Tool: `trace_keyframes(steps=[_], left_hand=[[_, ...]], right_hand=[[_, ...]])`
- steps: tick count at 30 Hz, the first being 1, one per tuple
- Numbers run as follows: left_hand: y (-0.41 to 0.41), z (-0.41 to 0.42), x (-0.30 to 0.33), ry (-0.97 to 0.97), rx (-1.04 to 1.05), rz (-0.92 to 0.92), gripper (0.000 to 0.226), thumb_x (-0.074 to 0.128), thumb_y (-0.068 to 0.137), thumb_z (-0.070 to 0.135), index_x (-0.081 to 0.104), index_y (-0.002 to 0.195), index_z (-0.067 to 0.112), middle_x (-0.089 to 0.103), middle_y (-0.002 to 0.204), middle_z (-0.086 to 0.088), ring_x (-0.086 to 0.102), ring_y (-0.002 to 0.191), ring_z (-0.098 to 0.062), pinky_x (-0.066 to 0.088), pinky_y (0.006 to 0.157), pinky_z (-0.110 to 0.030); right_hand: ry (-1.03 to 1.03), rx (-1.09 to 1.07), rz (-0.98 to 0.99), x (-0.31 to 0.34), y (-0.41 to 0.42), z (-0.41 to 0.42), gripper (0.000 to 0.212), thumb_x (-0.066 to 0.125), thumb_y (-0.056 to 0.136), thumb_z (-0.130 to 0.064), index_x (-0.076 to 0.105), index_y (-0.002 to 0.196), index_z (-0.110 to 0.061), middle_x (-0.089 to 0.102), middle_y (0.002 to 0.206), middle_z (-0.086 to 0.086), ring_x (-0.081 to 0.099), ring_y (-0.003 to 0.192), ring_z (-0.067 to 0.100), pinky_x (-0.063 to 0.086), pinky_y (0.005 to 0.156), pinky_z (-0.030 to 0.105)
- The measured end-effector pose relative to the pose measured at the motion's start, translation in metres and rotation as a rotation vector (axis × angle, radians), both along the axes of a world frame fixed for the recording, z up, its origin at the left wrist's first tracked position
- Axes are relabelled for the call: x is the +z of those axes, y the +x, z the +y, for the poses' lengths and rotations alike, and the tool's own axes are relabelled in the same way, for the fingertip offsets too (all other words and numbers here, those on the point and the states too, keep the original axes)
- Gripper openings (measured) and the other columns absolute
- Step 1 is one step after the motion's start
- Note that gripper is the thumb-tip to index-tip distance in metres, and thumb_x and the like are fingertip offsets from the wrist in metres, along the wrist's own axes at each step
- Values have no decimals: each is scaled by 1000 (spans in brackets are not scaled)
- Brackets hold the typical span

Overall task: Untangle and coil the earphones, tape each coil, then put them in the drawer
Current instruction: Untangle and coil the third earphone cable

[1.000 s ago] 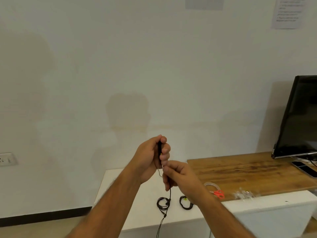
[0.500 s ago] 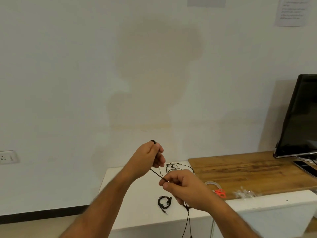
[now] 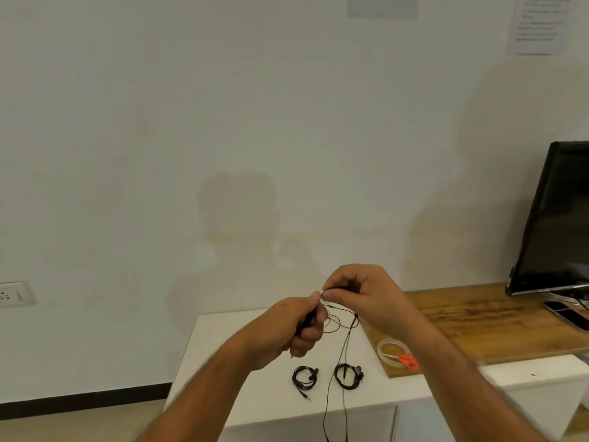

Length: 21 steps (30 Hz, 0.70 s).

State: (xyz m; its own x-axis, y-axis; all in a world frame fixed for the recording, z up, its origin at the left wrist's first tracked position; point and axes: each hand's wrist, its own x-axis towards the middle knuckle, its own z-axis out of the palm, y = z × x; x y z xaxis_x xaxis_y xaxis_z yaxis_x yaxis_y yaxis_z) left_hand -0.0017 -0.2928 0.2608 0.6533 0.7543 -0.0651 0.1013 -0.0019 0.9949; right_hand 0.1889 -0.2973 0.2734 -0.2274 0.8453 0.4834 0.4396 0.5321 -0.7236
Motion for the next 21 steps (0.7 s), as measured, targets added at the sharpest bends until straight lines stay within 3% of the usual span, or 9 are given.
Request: trace_keyframes(steps=[4,8,13,15,18,21], left_hand=[[3,-6,6,-206,-76,-171,36,36,99,41,44,70,21,22,59,5,13,49,-9,14,44,-19],[7,-9,9,-290,-151,-334,31,40,93,36,42,65,23,22,53,9,11,45,-7,11,41,-20],[7,-3,12,-324,-95,-498,30,37,94,31,45,67,18,27,53,5,14,45,-9,15,42,-21],[7,-2,12,-305,-46,-534,27,37,94,30,45,72,16,29,55,2,21,44,-10,21,43,-22],[4,2,15,-185,56,-485,29,33,100,30,45,79,14,35,59,0,32,46,-12,28,47,-25],[0,8,19,-4,178,-381,30,31,104,33,46,85,15,47,63,-1,46,52,-15,32,54,-31]], right_hand=[[-66,93,224,1,-6,3,13,74,81,-5,74,80,-19,70,70,-2,63,65,8,49,62,21],[-142,183,425,-13,-17,2,11,67,83,-14,77,83,-20,69,76,14,58,70,29,48,67,39],[-268,213,543,-39,-39,-7,27,57,92,-10,76,81,-26,66,74,10,57,67,25,48,64,38],[-304,212,544,-48,-45,-10,35,52,97,-5,74,79,-24,64,68,8,55,59,23,48,59,36],[-382,233,513,-57,-50,-17,26,55,98,-16,69,77,-20,60,67,7,55,55,20,48,55,33],[-461,221,443,-67,-51,-22,22,50,101,-16,70,93,-20,63,74,10,52,50,18,44,49,28]])
